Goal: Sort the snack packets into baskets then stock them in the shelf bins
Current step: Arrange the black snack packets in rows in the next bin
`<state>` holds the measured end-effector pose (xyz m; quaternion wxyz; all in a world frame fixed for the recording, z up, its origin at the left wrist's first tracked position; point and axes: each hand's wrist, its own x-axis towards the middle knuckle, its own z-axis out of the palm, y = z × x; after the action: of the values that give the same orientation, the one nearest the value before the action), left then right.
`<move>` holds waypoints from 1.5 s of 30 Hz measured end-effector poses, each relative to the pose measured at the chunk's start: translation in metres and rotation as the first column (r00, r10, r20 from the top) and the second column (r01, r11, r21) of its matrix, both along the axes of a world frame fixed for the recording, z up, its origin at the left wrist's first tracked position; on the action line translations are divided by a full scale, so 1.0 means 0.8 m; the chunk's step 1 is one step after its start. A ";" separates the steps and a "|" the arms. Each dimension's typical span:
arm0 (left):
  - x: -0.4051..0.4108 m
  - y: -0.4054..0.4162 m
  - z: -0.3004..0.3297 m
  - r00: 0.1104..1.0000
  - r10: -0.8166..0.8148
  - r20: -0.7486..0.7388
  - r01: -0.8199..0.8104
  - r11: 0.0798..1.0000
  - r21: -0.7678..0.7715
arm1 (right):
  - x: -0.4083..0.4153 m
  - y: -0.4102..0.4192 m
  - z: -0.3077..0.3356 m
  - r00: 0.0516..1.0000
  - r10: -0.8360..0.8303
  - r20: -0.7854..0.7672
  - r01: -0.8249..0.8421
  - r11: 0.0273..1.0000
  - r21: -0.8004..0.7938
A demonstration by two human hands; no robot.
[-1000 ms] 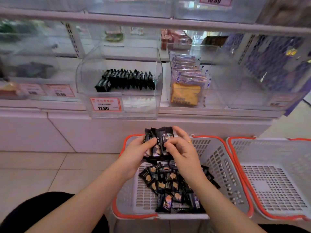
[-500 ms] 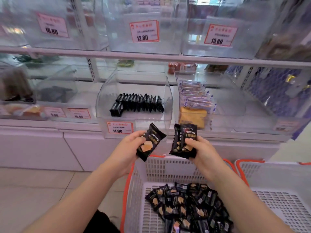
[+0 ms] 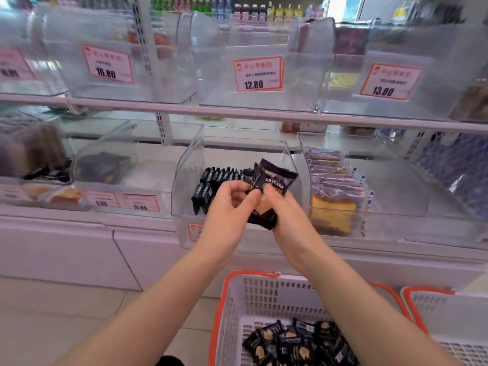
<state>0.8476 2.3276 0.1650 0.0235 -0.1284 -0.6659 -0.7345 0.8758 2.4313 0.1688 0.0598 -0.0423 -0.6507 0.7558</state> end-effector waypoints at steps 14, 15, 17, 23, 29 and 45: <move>-0.103 -0.125 -0.050 0.987 0.160 0.029 -0.142 0.932 -0.334 | -0.175 -0.023 -0.034 0.881 -0.057 0.471 -0.401 0.441 0.803; -0.106 -0.127 -0.055 0.994 0.099 0.045 -0.081 0.952 -0.296 | -0.186 -0.029 -0.038 0.878 -0.068 0.474 -0.426 0.342 0.837; -0.111 -0.133 -0.065 0.999 0.034 0.015 -0.029 0.956 -0.291 | -0.207 -0.045 -0.045 0.885 -0.073 0.459 -0.436 0.210 0.875; -0.115 -0.160 -0.078 0.986 -0.167 -0.004 0.159 0.945 -0.287 | -0.223 -0.061 -0.044 0.831 0.056 0.554 -0.531 0.375 0.760; -0.120 -0.166 -0.083 0.965 -0.250 -0.085 0.201 0.905 -0.374 | -0.220 -0.073 -0.067 0.958 0.025 0.285 -0.286 0.055 0.957; -0.025 -0.136 -0.036 0.732 -0.104 -0.673 -0.402 0.732 -0.551 | -0.087 -0.022 -0.003 0.962 0.240 -0.131 0.048 0.323 0.945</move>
<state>0.8275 2.2192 0.1358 0.2751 -0.3223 -0.8368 -0.3468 0.8058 2.4137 0.1664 0.1086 0.1335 -0.9555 0.2395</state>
